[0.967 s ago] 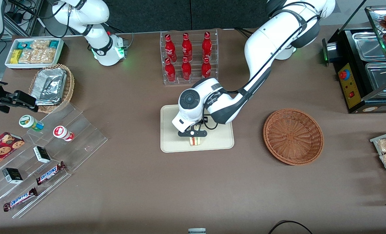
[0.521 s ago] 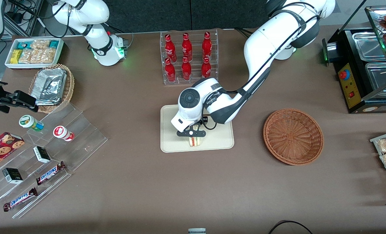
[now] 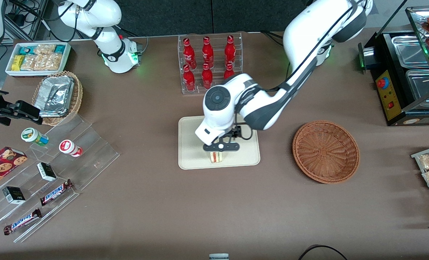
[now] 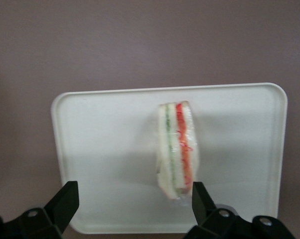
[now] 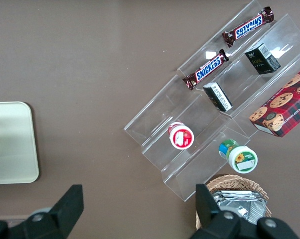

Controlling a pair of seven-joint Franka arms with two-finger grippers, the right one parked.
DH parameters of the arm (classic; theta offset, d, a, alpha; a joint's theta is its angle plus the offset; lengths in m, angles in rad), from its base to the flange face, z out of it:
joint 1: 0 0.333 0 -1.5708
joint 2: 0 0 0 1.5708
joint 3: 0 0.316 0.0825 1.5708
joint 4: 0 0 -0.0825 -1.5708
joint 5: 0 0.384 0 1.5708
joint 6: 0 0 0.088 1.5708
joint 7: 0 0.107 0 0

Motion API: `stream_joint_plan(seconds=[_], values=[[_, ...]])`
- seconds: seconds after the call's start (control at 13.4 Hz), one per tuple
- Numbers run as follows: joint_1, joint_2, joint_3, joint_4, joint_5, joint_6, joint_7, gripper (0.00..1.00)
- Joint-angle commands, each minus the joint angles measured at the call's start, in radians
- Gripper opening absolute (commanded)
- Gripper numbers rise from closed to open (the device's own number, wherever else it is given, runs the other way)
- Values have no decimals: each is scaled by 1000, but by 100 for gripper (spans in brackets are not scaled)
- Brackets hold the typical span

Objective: Place sandwich from basket to tray

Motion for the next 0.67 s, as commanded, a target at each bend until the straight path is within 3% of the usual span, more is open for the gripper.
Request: stream_joint_plan(seconds=[0.0,0.37,0.6], values=[[92,-64,-4,-32,-16,-29,52,100],[249,-144,-5,-93,-24,-31,161,100],[353,-223,-5,-147,-76,-43,275,100]])
